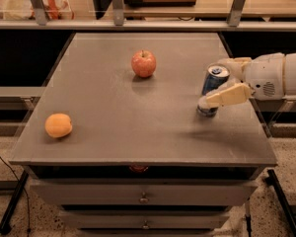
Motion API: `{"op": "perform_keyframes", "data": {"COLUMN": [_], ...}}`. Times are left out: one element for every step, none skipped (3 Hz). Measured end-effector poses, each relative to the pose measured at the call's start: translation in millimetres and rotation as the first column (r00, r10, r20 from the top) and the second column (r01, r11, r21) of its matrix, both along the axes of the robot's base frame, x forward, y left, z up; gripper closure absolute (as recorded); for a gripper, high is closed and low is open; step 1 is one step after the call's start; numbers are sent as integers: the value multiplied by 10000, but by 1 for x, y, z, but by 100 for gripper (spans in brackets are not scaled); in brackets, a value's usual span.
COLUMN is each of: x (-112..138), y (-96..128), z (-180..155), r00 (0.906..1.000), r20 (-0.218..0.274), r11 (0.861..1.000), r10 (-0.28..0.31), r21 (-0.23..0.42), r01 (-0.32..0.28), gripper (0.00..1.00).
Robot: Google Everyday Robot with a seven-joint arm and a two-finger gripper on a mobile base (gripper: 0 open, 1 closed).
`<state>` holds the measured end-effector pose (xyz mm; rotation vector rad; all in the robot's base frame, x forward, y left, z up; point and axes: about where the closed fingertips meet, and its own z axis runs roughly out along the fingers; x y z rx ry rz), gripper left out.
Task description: Move redbull can near orange
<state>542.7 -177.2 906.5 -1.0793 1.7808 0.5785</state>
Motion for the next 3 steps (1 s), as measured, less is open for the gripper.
{"op": "perform_keyframes", "data": {"x": [2, 0, 2], "y": [6, 9, 7], "z": [1, -1, 9], "r00": [9996, 9990, 9983], "r20": [141, 197, 308], "r11": [9993, 9982, 9979], "r10": [253, 399, 494], "r21": [280, 446, 400], "r01": [-257, -408, -507], "gripper": [42, 65, 88]}}
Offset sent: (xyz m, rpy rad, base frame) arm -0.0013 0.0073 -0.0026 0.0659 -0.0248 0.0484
